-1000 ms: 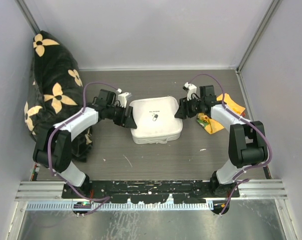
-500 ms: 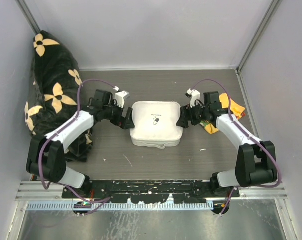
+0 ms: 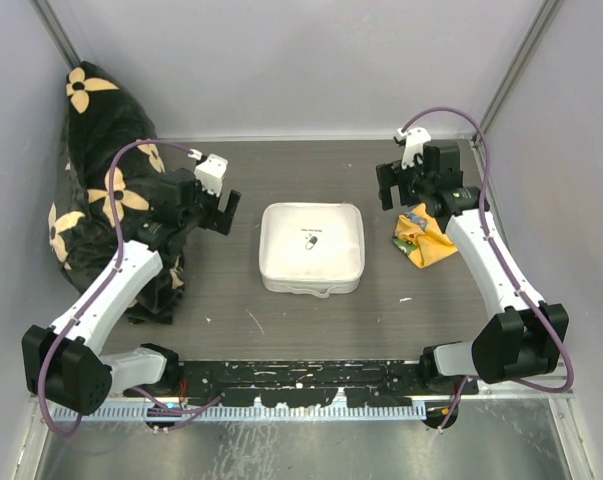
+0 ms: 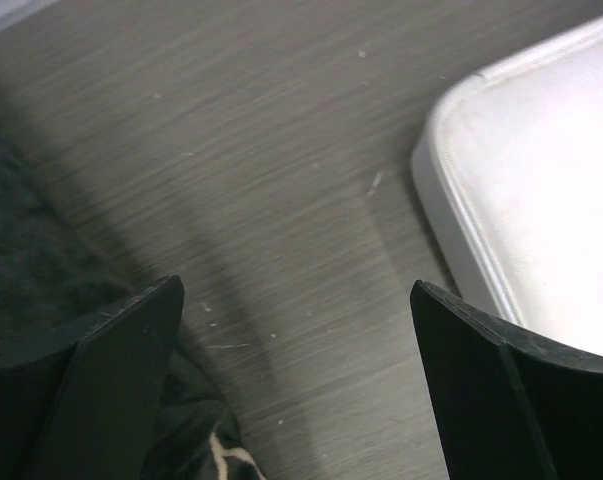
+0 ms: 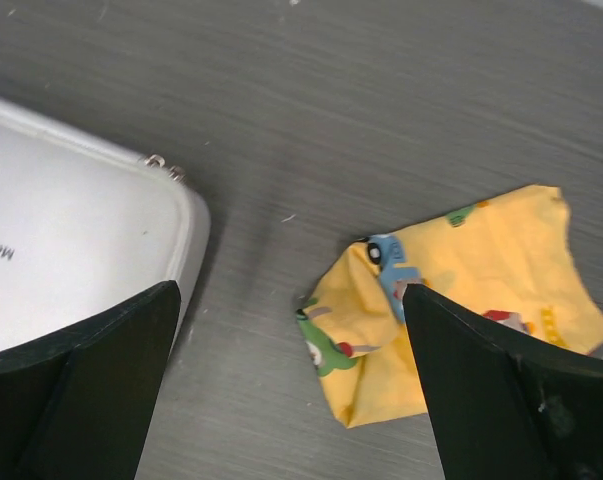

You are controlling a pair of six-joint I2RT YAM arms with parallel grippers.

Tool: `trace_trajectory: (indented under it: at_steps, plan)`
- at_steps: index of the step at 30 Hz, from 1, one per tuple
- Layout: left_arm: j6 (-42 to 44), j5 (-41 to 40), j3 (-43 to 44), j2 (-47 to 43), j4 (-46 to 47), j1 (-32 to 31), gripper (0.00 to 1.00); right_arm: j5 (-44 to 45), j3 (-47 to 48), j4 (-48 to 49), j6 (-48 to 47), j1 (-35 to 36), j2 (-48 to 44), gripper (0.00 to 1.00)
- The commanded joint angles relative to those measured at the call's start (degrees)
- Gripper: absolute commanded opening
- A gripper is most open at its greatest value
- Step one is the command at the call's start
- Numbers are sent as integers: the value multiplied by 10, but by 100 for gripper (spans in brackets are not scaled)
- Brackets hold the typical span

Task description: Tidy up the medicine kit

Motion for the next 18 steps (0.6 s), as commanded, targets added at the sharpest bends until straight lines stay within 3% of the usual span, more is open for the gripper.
trace_trajectory:
  at_steps: [1, 9, 13, 18]
  plan:
    - [1, -93, 23, -33, 62, -1, 98, 104, 41, -1, 5, 1, -8, 100]
    - [-27, -42, 28, -78, 71, 15, 98, 113, 17, 45, 5, 0, -46, 100]
    - [-28, -45, -3, -109, 104, 16, 98, 65, -7, 60, 14, 1, -90, 100]
    - [39, -6, 4, -138, 59, 17, 98, 34, -49, 71, 25, 1, -115, 100]
